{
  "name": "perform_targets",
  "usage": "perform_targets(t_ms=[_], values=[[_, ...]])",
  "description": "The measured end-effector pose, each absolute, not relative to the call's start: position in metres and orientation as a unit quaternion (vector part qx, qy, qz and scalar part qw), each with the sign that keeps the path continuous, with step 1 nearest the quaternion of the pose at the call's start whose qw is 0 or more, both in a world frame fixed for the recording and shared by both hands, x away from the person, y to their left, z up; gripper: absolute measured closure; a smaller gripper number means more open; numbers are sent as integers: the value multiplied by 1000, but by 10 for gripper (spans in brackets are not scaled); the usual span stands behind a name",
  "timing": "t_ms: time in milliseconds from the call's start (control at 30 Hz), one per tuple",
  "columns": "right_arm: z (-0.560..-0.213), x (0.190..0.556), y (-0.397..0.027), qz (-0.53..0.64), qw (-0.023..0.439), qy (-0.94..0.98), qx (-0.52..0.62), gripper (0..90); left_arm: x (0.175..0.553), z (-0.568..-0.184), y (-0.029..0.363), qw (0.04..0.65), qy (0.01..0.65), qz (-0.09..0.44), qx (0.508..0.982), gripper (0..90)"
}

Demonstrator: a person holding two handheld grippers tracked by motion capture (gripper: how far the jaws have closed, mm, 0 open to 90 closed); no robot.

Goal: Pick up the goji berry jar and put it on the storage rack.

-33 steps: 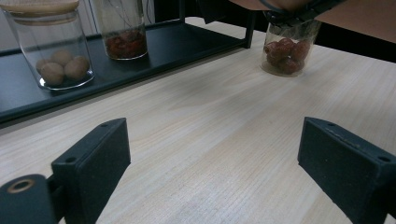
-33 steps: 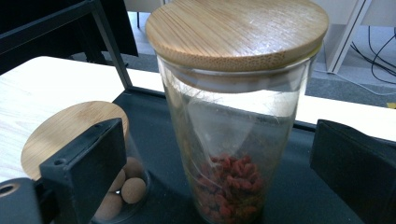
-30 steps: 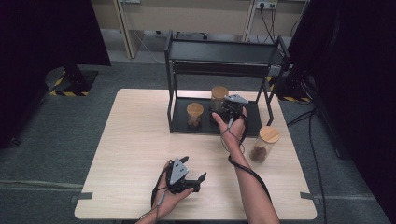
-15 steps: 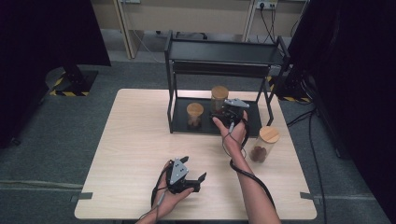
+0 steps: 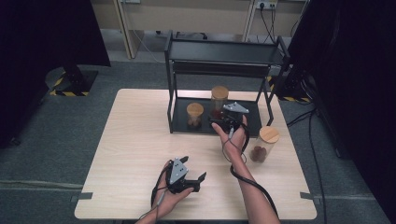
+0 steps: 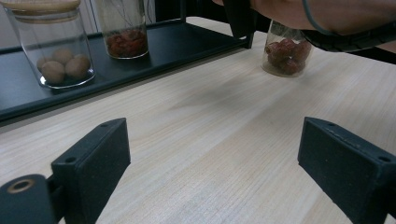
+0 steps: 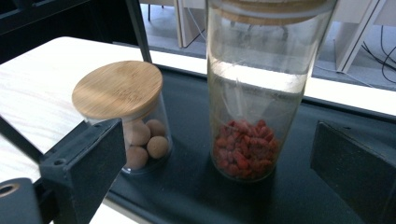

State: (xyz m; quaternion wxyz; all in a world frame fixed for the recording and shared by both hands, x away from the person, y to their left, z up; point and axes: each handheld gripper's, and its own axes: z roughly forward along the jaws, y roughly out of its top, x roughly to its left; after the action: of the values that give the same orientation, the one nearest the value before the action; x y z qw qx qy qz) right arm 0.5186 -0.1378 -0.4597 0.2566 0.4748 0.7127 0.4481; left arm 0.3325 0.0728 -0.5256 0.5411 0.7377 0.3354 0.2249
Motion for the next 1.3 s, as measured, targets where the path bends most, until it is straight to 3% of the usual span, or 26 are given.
perform_targets(t_ms=[1300], values=[[-483, 480, -156, 447, 223, 726, 473, 38, 332, -526, 72, 539, 335, 227, 739, 86]])
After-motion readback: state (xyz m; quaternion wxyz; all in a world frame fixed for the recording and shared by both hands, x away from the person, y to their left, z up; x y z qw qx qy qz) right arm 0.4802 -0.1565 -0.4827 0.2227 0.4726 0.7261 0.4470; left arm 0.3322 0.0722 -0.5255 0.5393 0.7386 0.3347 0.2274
